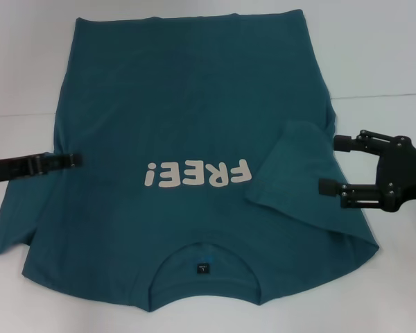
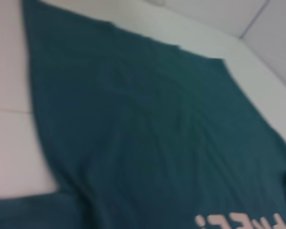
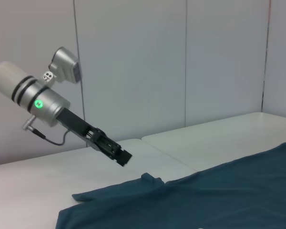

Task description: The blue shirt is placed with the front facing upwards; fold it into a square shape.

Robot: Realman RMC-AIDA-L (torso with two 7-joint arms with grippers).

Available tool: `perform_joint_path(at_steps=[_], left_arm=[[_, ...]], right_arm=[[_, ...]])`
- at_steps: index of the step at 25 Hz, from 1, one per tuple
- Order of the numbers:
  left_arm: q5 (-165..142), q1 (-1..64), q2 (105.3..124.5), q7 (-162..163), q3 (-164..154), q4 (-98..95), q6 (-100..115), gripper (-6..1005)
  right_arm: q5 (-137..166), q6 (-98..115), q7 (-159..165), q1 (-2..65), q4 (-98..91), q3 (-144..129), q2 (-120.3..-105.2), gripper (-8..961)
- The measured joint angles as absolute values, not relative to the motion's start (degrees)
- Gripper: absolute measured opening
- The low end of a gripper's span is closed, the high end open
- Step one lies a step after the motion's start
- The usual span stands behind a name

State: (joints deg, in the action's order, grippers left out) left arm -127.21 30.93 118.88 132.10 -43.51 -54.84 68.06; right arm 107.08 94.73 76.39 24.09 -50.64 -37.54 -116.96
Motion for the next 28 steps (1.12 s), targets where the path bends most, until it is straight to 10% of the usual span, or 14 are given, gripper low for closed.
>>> perform_joint_path(at_steps=[16, 28], left_arm=[[-140.5, 30.0, 114.19, 151.3, -36.1, -62.5, 82.5, 918], [-146.7, 30.6, 114.42, 152.8, -35.3, -61.3, 85.4, 918]], right_arm=[[107.1, 93.5, 76.9, 24.1, -50.5, -37.9, -118.21, 923], [107.2, 93.1, 75.3, 25.6, -48.8, -38.6, -118.73, 922]])
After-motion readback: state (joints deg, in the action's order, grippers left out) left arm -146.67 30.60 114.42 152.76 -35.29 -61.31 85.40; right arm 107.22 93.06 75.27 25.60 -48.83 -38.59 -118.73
